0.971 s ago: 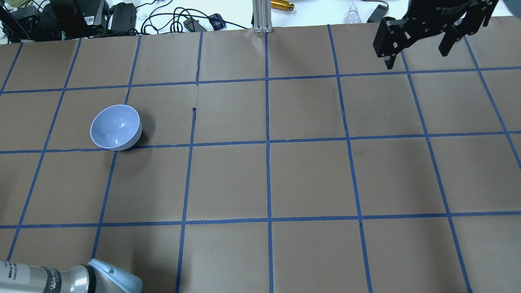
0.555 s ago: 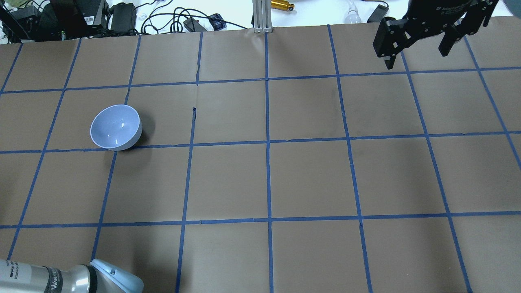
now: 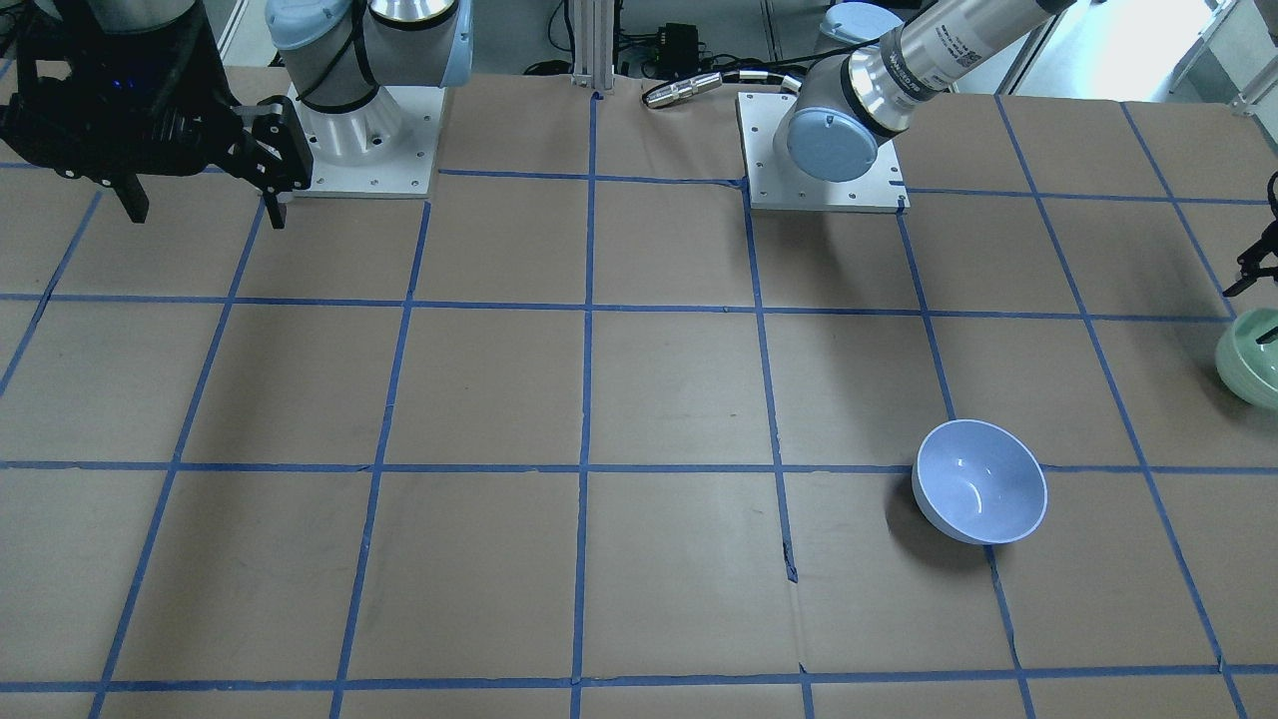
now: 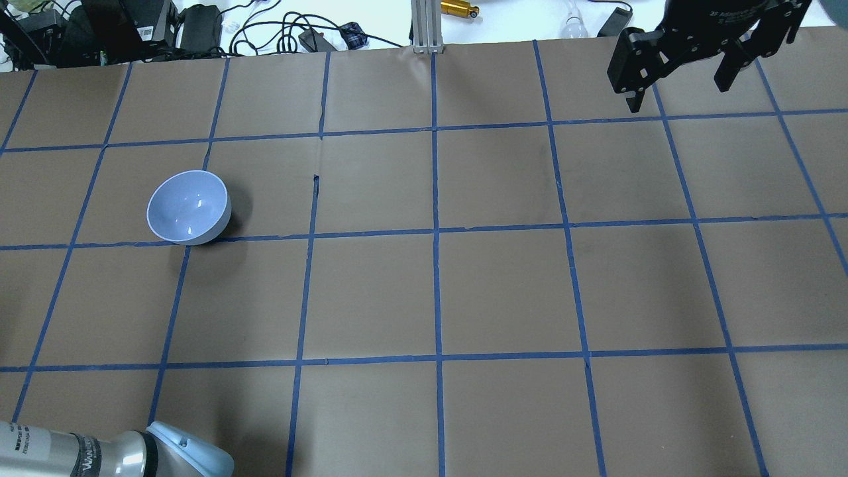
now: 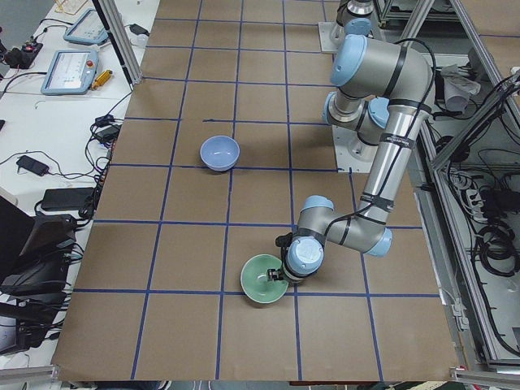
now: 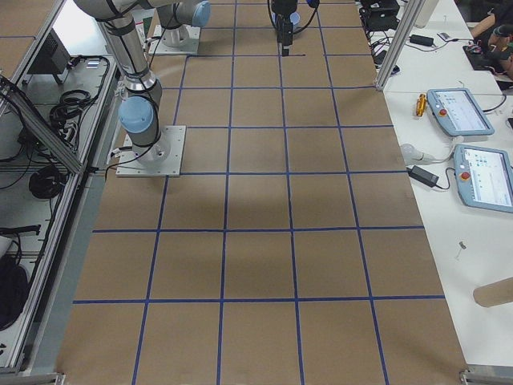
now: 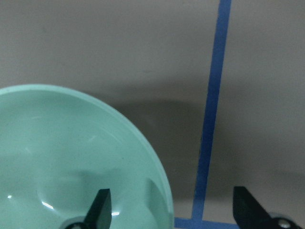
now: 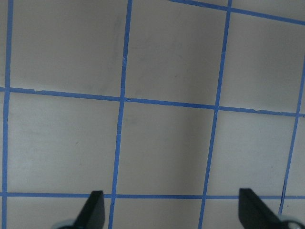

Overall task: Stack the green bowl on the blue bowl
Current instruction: 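Close the left gripper on the rim of the pale green bowl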

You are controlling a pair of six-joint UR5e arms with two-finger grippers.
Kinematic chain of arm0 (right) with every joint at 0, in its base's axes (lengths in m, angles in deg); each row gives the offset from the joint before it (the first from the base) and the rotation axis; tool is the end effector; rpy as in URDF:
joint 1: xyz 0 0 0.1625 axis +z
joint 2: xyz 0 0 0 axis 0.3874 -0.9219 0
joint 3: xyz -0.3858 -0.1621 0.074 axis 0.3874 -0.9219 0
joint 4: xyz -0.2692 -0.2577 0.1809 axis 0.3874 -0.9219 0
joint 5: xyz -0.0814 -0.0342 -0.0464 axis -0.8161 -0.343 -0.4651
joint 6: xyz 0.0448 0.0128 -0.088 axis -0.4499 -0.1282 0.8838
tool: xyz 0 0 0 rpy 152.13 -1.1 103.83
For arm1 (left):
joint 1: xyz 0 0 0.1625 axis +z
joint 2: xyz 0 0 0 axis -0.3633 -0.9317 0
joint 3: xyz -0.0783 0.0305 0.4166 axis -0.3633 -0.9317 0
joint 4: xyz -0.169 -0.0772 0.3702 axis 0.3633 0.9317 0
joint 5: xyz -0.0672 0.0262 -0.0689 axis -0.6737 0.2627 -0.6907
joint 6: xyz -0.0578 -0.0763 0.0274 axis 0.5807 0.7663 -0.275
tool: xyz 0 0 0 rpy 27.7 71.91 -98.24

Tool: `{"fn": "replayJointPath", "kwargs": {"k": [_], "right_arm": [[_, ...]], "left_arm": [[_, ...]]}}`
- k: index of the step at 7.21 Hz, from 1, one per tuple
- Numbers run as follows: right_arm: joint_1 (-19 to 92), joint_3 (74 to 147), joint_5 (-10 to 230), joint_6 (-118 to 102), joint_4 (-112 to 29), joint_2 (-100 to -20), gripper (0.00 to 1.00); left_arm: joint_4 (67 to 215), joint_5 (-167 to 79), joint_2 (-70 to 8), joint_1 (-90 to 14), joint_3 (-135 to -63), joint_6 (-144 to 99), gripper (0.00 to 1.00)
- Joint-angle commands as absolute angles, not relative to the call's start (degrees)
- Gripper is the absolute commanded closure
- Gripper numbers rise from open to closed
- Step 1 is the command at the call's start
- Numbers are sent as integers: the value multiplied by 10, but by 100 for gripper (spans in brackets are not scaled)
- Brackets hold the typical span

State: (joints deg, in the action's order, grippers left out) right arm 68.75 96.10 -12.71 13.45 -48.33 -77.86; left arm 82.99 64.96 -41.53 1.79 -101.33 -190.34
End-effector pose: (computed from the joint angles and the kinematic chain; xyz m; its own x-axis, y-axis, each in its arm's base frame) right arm 0.1304 -0.5032 0.5561 -0.9800 -0.1068 0.1678 -0.1129 0.9932 -0.0268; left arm 0.5532 -0.3425 0.2100 -0.1309 0.9911 -0.0246 0.9901 0.1294 -0.0549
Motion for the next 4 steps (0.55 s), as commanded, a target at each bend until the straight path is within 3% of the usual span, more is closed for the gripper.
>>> {"fn": "replayJointPath", "kwargs": {"k": [1, 2, 3, 4], "right_arm": [[688, 961, -127, 135, -483, -779, 0], [688, 961, -127, 135, -483, -779, 0], [688, 961, -127, 135, -483, -779, 0], [688, 961, -127, 135, -483, -779, 0]], "left_arm": [[829, 650, -415, 17, -1013, -1905, 30], [829, 650, -415, 16, -1013, -1907, 41], [828, 650, -415, 16, -1013, -1907, 59], [828, 650, -415, 16, -1012, -1908, 68]]}}
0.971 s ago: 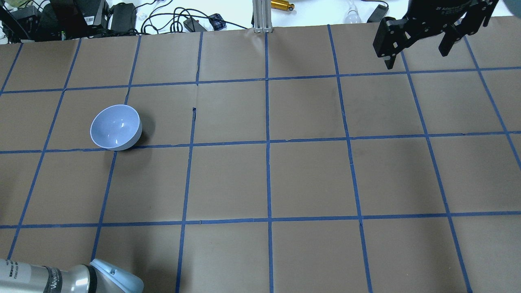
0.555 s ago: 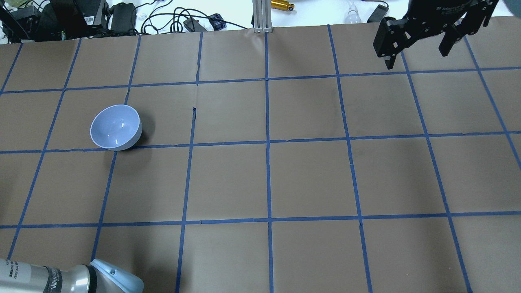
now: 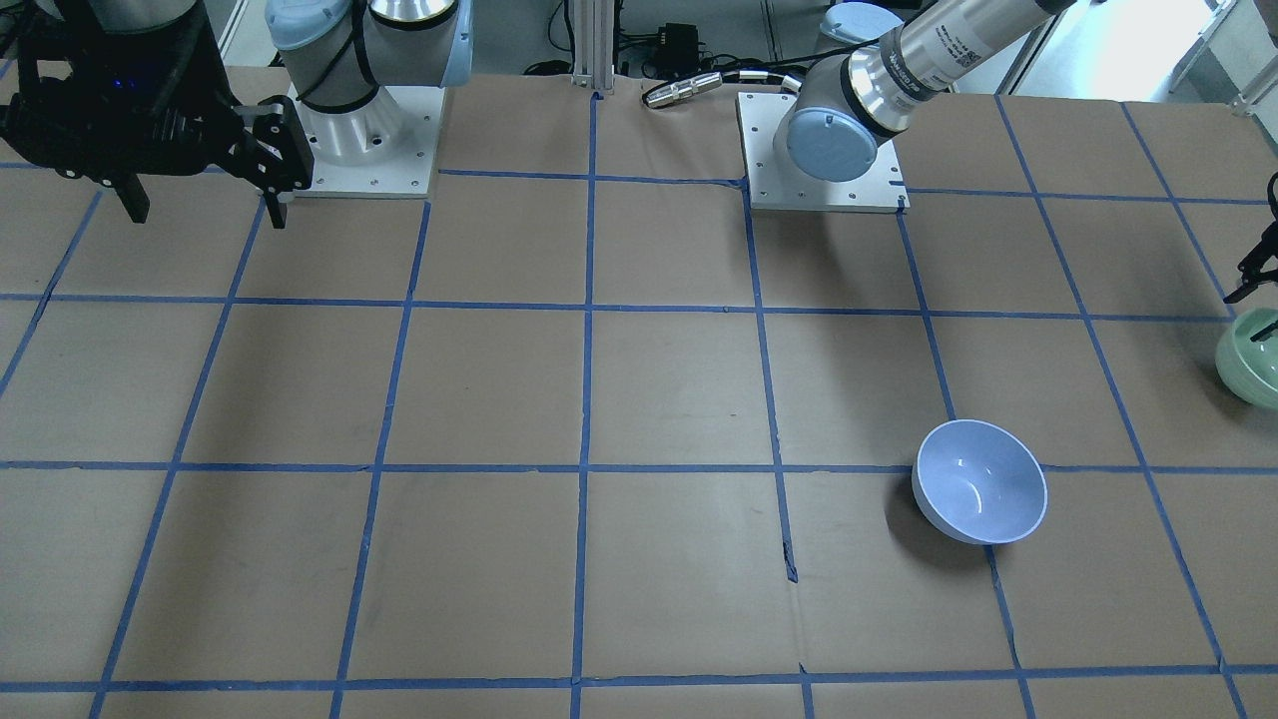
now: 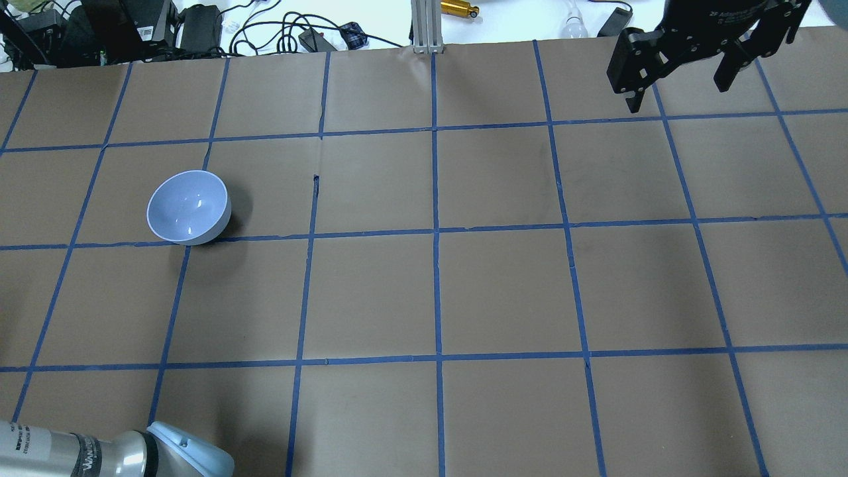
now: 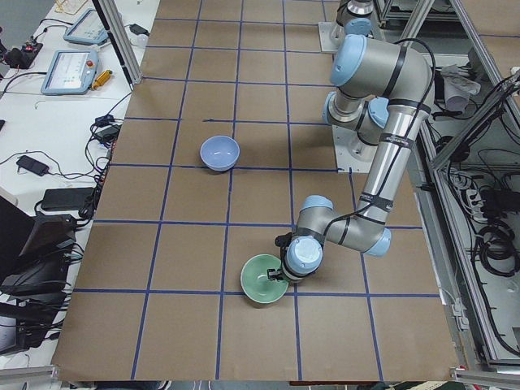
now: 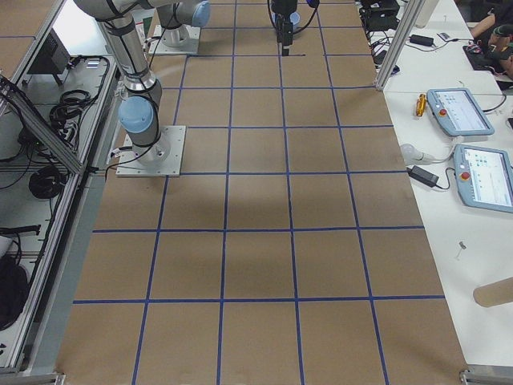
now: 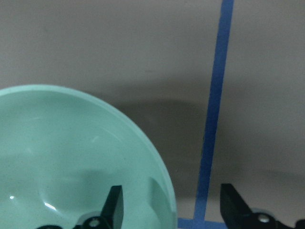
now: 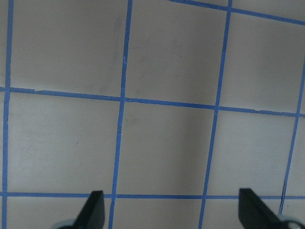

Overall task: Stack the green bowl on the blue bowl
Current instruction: 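Close the left gripper on the rim of the pale green bowl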

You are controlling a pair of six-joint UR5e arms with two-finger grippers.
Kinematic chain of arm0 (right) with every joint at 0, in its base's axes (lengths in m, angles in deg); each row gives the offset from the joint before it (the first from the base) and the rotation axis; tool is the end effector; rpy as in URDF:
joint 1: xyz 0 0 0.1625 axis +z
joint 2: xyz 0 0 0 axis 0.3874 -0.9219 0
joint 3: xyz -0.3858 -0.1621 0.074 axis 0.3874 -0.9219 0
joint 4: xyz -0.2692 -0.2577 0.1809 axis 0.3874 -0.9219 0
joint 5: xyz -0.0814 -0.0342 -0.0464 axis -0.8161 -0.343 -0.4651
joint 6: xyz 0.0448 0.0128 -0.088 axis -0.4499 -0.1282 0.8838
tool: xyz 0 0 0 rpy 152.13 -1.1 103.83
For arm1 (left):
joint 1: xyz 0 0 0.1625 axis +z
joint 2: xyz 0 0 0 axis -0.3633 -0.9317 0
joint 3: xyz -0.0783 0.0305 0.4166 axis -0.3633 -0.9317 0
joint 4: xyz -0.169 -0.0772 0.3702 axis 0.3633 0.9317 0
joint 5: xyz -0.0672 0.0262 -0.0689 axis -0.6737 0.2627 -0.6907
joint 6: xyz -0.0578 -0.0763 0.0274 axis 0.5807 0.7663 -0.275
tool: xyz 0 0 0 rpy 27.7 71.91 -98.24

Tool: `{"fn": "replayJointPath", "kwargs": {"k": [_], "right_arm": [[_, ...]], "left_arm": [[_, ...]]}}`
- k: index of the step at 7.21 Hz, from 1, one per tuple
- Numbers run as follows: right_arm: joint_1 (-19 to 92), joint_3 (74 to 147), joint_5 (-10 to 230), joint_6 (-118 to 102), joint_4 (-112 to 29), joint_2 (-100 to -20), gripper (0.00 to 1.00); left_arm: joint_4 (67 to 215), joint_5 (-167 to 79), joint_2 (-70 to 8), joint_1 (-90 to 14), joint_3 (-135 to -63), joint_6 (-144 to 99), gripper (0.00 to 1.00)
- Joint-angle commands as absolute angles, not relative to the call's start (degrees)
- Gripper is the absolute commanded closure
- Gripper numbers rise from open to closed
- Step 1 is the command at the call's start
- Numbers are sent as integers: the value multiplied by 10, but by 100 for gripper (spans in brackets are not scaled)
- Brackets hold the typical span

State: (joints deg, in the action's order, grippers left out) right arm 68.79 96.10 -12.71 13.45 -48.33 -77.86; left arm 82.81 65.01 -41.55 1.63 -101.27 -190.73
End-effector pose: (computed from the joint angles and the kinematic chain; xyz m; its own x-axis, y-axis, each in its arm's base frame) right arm 0.1308 -0.5031 0.5561 -0.9799 -0.1075 0.1678 -0.1136 0.9932 -0.0268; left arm 0.5530 -0.3442 0.2105 -0.1213 0.9923 -0.0259 0.9915 0.1199 -0.0509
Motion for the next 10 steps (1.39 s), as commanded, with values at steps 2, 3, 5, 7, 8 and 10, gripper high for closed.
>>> {"fn": "replayJointPath", "kwargs": {"k": [2, 3, 5, 7, 8, 10], "right_arm": [[688, 961, -127, 135, -483, -779, 0], [688, 961, -127, 135, -483, -779, 0], [687, 961, -127, 135, -483, -779, 0], [688, 961, -127, 135, -483, -779, 0], [688, 961, -127, 135, -483, -779, 0], [688, 961, -127, 135, -483, -779, 0]], "left_arm": [[822, 650, -415, 16, -1012, -1910, 100], [822, 649, -413, 16, -1012, -1911, 100], [822, 649, -410, 15, -1012, -1913, 100], [822, 648, -410, 15, -1012, -1917, 100], [822, 648, -410, 15, -1012, -1917, 100], [822, 647, -411, 15, -1012, -1918, 100]]}}
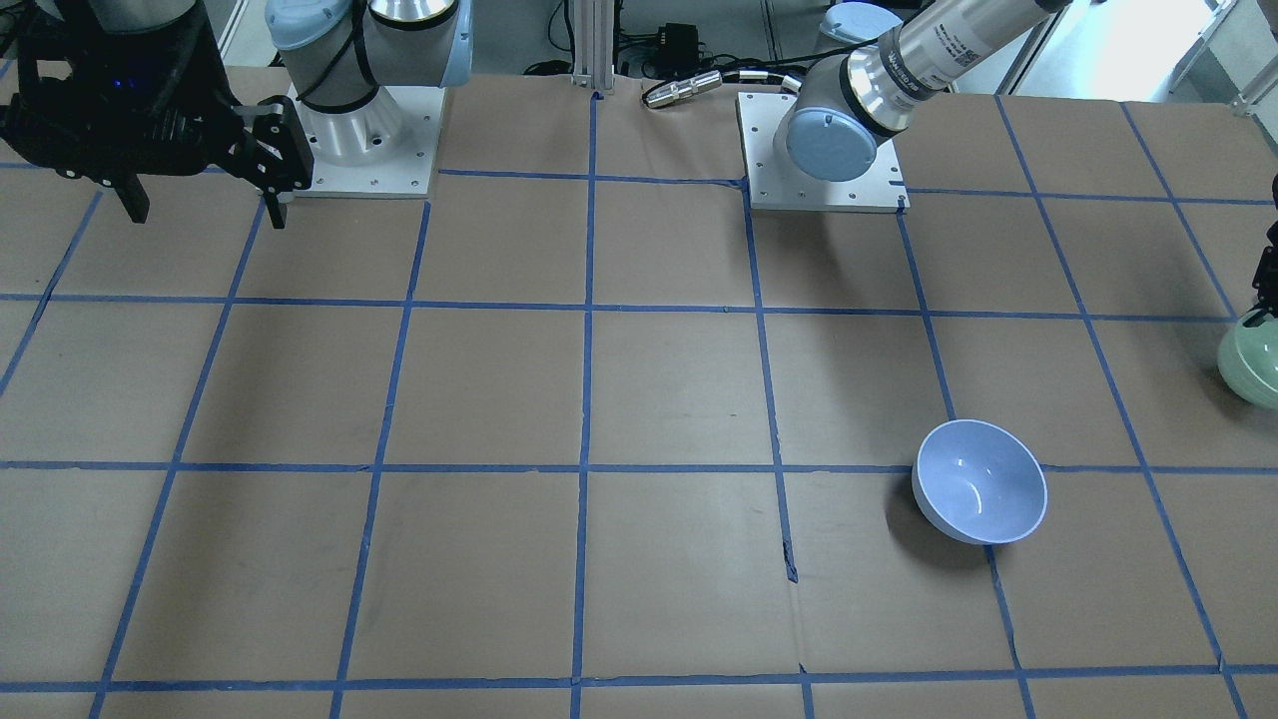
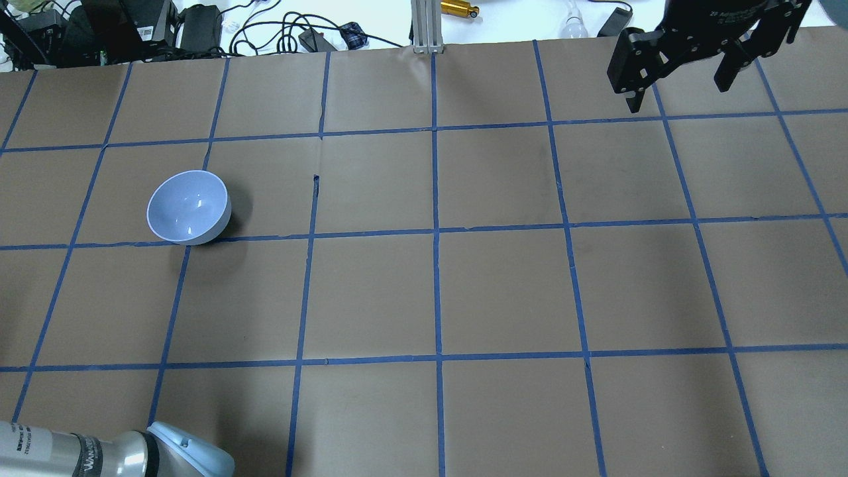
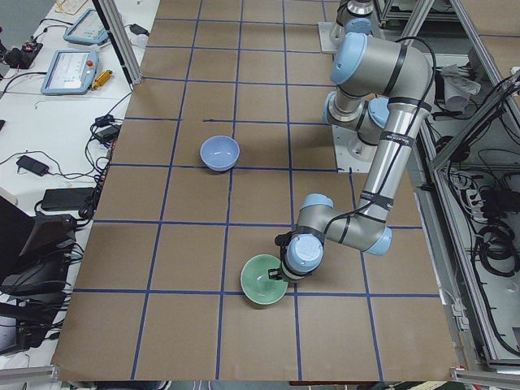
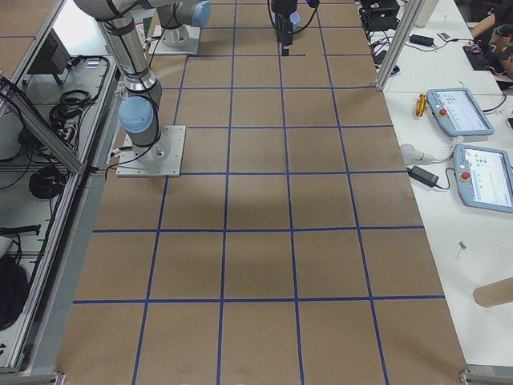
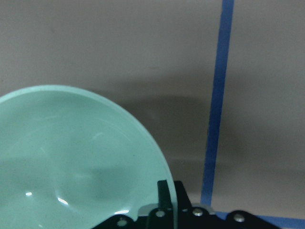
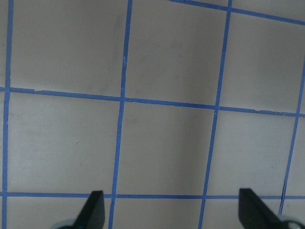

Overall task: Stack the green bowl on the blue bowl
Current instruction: 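Lift the green bowl and carry it over the blue bowl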

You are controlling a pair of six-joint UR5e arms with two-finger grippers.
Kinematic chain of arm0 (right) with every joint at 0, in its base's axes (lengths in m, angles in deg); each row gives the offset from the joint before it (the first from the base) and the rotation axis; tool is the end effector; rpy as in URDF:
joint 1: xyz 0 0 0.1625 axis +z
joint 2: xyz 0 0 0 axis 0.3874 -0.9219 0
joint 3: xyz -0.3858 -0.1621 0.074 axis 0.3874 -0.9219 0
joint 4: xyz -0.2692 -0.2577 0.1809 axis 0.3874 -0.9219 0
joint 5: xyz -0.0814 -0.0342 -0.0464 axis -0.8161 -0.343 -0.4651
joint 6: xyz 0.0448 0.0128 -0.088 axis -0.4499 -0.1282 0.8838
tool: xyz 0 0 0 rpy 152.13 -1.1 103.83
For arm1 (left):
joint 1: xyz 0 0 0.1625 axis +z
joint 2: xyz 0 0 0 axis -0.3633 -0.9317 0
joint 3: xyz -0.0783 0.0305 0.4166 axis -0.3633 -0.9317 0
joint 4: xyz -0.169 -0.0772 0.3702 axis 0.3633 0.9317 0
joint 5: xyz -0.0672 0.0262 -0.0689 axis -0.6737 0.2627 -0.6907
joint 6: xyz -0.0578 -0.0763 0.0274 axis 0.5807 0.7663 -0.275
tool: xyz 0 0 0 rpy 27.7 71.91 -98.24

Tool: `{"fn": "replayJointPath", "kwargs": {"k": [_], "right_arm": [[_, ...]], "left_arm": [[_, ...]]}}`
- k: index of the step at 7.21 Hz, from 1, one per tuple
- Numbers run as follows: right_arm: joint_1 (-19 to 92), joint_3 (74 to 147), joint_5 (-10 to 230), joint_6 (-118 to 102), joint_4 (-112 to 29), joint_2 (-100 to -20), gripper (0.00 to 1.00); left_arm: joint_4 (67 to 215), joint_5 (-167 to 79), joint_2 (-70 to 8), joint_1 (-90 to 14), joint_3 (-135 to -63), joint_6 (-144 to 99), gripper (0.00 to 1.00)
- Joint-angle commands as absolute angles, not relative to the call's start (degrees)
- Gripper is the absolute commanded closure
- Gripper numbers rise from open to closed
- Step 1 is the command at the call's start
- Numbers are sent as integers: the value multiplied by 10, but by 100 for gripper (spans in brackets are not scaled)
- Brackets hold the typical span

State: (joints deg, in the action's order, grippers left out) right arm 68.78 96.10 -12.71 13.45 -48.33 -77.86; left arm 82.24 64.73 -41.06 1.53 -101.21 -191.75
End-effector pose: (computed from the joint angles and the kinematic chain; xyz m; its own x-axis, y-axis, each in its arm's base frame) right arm 0.1307 -0.5031 0.5561 -0.9800 -0.1073 0.1678 -0.1134 0.9932 -0.0268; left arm 0.5530 -0.3459 0.2174 -0.1014 0.9940 -0.0397 0.9944 0.1001 -0.0349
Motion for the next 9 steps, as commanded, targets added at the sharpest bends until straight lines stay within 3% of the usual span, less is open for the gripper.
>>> {"fn": "replayJointPath", "kwargs": {"k": [1, 9], "right_arm": [[688, 961, -127, 135, -483, -779, 0], [687, 961, -127, 135, -483, -779, 0]], "left_arm": [[822, 638, -408, 15, -1012, -1919, 100], [854, 631, -329, -20, -1009, -1909, 100]]}}
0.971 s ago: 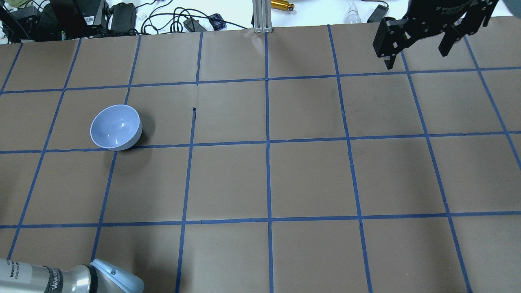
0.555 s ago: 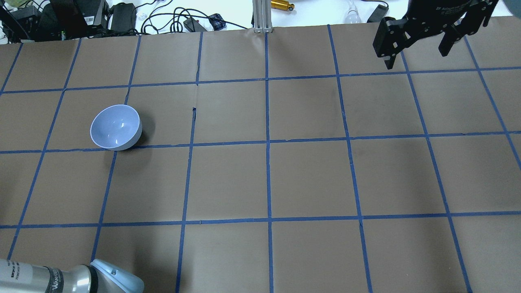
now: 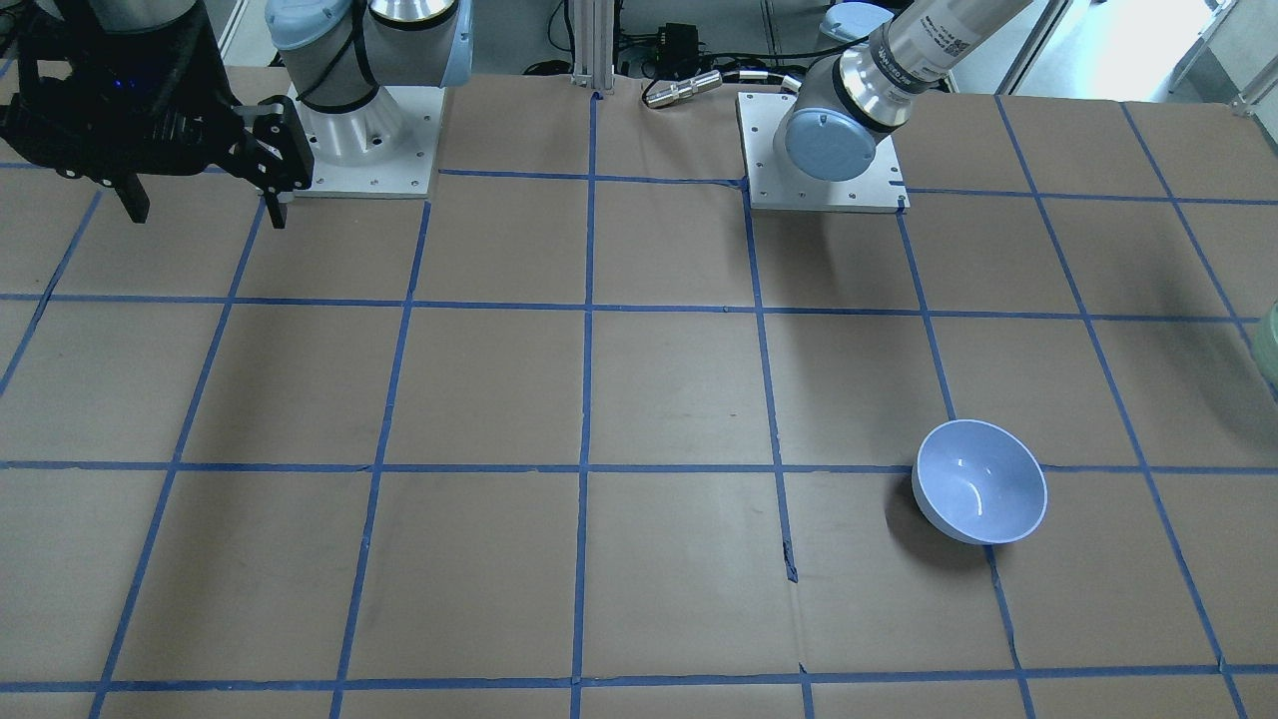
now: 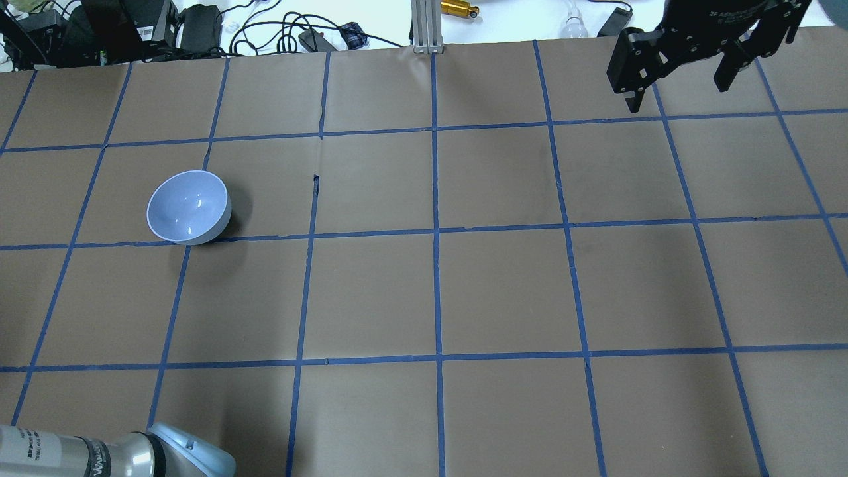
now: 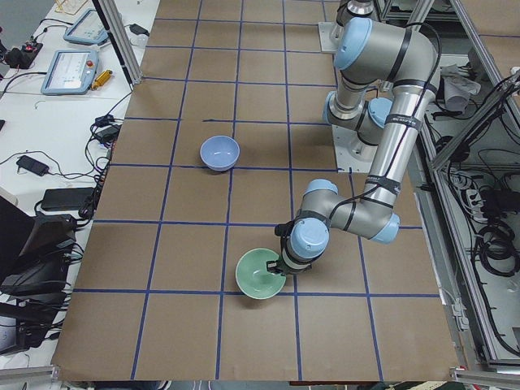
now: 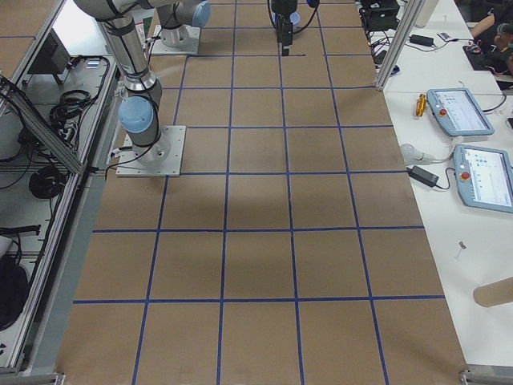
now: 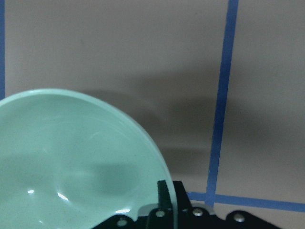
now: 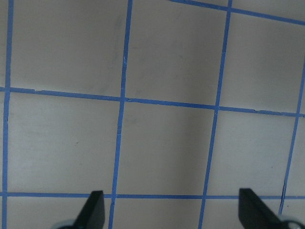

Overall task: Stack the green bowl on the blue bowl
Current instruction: 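Lift the green bowl and carry it over the blue bowl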

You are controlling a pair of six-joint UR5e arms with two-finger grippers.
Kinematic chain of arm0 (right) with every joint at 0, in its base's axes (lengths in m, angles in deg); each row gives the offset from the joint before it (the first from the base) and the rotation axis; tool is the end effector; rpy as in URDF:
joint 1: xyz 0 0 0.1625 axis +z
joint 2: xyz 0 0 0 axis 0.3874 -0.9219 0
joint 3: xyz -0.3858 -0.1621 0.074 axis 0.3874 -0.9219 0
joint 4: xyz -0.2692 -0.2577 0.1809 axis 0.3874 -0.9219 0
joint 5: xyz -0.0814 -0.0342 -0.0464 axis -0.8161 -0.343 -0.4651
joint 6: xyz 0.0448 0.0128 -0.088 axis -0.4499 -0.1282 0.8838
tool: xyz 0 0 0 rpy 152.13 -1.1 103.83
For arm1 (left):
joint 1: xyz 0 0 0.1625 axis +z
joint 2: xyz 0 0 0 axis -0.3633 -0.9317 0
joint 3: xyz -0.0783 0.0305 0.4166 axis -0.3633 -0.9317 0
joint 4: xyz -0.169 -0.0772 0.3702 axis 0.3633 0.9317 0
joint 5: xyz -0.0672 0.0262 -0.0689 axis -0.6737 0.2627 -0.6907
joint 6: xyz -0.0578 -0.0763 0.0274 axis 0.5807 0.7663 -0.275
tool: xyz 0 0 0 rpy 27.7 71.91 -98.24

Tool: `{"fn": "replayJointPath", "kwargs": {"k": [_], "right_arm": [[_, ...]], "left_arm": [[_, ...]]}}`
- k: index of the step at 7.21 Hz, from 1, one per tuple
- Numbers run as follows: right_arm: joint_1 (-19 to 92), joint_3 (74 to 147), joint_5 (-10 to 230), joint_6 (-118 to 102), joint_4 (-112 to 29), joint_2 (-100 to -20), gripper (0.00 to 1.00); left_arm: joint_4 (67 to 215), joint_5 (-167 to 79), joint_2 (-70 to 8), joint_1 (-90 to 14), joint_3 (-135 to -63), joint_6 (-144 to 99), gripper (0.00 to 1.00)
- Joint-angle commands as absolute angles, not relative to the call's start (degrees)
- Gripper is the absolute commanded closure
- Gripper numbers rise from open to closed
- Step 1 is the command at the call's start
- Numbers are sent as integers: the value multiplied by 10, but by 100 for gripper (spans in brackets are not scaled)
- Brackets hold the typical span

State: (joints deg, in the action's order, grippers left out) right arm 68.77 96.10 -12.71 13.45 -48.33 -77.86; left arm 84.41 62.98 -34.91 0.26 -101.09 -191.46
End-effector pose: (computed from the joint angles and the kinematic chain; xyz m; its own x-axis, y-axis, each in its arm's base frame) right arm 0.1306 -0.5031 0.5561 -0.9800 -0.1072 0.1678 -0.1132 0.9932 -0.0268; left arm 0.5325 -0.3564 0.2824 -0.0799 0.9920 -0.0980 0.9965 0.0819 0.0160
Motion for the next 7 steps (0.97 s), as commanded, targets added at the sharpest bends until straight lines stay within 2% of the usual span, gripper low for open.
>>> {"fn": "replayJointPath", "kwargs": {"k": [1, 5, 7], "right_arm": [[688, 961, -127, 135, -483, -779, 0], [688, 961, -127, 135, -483, -779, 0], [688, 961, -127, 135, -483, -779, 0]], "left_arm": [[889, 626, -301, -49, -1003, -1898, 100], [1009, 593, -247, -223, -936, -1807, 100], [1074, 597, -250, -315, -918, -1693, 100]]}}
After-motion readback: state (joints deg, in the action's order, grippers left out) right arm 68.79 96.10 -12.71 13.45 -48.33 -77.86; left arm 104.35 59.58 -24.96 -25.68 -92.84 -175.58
